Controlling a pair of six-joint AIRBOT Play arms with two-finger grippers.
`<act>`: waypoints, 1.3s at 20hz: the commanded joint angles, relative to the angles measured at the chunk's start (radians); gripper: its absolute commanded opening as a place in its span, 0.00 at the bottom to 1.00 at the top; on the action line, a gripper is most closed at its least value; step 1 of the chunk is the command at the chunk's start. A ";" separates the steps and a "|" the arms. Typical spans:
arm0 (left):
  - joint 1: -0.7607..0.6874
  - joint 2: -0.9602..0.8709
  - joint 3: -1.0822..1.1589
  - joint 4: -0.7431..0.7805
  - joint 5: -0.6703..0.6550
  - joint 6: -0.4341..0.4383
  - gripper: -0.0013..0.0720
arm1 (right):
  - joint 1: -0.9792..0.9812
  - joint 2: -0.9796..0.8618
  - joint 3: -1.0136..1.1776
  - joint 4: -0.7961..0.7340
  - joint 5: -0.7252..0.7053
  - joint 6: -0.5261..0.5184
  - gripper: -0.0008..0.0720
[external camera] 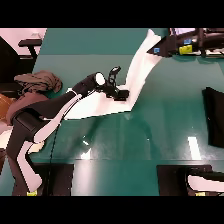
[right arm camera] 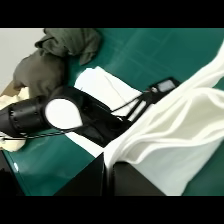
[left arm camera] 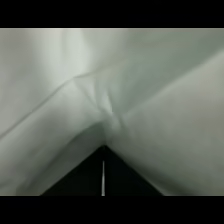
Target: Fold the shirts.
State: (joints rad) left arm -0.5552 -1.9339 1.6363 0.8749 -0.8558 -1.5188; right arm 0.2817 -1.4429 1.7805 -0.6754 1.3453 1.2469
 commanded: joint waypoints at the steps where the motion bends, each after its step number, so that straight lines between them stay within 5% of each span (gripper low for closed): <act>1: 0.029 0.016 0.017 0.008 -0.032 0.001 0.04 | 0.081 -0.001 0.019 0.003 -0.064 0.003 0.03; 6: 0.243 0.232 0.059 0.169 -0.121 0.000 0.05 | 0.201 -0.051 0.020 0.084 -0.143 -0.002 0.03; 10: 0.483 0.486 0.059 0.318 -0.159 0.003 0.05 | 0.416 -0.194 0.021 0.267 -0.366 -0.154 0.04; 11: 0.535 0.539 0.059 0.336 -0.160 0.009 0.05 | 0.476 -0.239 0.022 0.285 -0.447 -0.188 0.15; 13: 0.627 0.626 0.059 0.348 -0.158 0.008 0.05 | 0.573 -0.341 0.075 0.282 -0.514 -0.291 0.53; 15: 0.690 0.679 0.059 0.350 -0.160 0.008 0.05 | 0.613 -0.437 0.176 0.282 -0.457 -0.311 0.67; 19: 0.720 0.703 0.058 0.349 -0.199 0.008 0.05 | 0.512 -0.465 0.216 0.137 -0.241 -0.145 0.60; 26: 0.720 0.702 0.058 0.337 -0.276 0.034 0.05 | 0.154 -0.226 -0.268 -0.105 -0.188 0.038 0.60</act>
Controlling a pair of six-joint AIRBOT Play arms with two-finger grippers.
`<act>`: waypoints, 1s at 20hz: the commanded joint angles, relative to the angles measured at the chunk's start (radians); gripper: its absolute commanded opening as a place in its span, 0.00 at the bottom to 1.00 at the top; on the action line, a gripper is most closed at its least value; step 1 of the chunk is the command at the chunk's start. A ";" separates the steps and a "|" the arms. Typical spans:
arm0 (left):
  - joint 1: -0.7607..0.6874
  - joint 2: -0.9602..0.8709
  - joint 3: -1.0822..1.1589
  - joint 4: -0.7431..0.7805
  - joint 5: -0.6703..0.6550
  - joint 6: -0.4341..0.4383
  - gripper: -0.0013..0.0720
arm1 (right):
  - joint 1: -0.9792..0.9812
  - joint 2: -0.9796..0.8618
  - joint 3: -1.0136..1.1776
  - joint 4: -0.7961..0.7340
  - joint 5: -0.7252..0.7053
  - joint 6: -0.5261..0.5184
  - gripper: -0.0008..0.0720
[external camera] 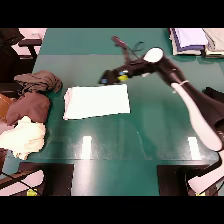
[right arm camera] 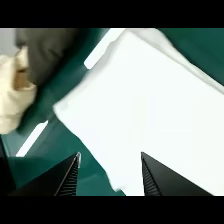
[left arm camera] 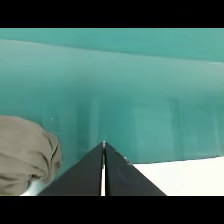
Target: Fold the shirts.
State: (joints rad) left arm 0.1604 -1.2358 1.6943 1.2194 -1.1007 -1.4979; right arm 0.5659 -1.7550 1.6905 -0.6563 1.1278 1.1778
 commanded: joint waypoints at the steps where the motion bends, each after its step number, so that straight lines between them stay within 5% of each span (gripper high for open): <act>1: 0.005 0.004 0.000 -0.016 -0.031 0.013 0.05 | -0.180 0.111 -0.245 -0.126 0.024 0.118 0.60; 3: 0.005 0.004 0.000 -0.029 -0.026 0.013 0.05 | -0.242 0.130 -0.338 -0.119 0.024 0.131 0.82; 4: 0.005 0.004 0.000 -0.030 -0.026 0.013 0.05 | -0.258 0.127 -0.365 -0.118 0.023 0.139 0.84; 14: 0.004 0.004 0.000 -0.074 -0.039 0.014 0.05 | -0.107 -0.154 -0.222 0.074 -0.003 0.140 0.81; 20: -0.124 0.004 0.000 -0.067 -0.067 0.066 0.04 | -0.044 -0.248 -0.039 0.077 -0.011 0.138 0.03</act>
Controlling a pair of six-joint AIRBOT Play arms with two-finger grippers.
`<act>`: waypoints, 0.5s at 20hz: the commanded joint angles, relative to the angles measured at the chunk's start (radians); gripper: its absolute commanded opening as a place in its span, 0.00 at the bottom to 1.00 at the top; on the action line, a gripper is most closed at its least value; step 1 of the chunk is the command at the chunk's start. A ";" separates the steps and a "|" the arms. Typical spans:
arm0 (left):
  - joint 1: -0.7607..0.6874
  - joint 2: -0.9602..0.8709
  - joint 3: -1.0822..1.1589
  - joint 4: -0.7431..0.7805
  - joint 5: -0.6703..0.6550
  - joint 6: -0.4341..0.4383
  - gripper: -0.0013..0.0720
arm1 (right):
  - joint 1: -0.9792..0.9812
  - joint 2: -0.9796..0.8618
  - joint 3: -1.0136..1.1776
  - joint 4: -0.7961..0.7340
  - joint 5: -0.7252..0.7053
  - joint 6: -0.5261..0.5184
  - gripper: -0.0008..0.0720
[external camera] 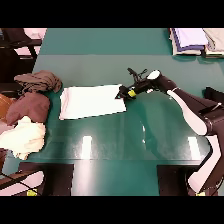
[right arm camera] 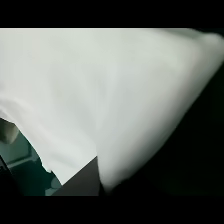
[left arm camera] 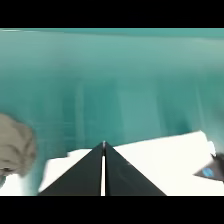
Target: Fold the shirts.
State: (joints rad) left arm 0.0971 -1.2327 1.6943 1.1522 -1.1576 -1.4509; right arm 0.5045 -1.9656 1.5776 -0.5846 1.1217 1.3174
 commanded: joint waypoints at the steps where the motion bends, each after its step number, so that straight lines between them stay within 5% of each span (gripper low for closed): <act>1: -0.094 0.001 0.000 0.000 -0.009 0.019 0.05 | 0.004 -0.037 0.097 0.005 0.006 -0.001 0.03; 4: -0.190 0.001 0.000 0.000 -0.006 0.019 0.05 | -0.090 0.010 0.133 -0.005 0.041 -0.001 0.03; 10: -0.317 0.001 0.000 -0.001 0.006 0.018 0.05 | -0.417 0.280 0.132 -0.375 0.094 0.072 0.03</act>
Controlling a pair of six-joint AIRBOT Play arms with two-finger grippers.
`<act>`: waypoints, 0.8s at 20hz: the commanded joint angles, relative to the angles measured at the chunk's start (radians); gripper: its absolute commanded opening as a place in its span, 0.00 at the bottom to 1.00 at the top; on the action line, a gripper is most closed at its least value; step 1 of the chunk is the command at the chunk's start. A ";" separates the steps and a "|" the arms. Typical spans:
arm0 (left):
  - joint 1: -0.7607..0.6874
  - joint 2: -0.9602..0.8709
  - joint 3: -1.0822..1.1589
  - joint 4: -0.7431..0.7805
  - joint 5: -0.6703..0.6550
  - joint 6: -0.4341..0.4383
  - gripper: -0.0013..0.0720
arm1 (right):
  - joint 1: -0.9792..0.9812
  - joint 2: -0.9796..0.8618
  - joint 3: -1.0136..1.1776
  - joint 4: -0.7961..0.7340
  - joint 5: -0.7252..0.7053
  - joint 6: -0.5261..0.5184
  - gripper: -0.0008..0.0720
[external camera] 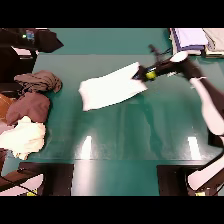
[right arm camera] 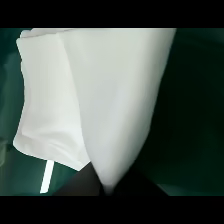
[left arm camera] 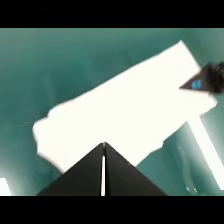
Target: Fold the shirts.
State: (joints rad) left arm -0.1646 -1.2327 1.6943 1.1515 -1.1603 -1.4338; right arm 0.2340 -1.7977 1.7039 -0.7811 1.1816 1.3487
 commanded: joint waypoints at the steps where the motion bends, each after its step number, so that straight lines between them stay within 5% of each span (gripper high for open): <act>1: -0.069 0.001 0.000 0.000 0.018 -0.001 0.04 | -0.214 0.156 0.006 -0.226 0.047 0.057 0.03; 9: -0.143 0.001 0.000 -0.001 0.124 -0.034 0.05 | -0.830 0.350 0.006 -0.342 0.116 0.147 0.03; 16: -0.143 0.001 0.000 -0.010 0.134 -0.036 0.05 | -0.975 0.349 0.004 -0.334 0.128 0.153 0.03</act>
State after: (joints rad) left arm -0.3054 -1.2327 1.6943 1.1431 -1.0363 -1.4662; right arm -0.6941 -1.4528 1.7084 -1.1118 1.3045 1.4952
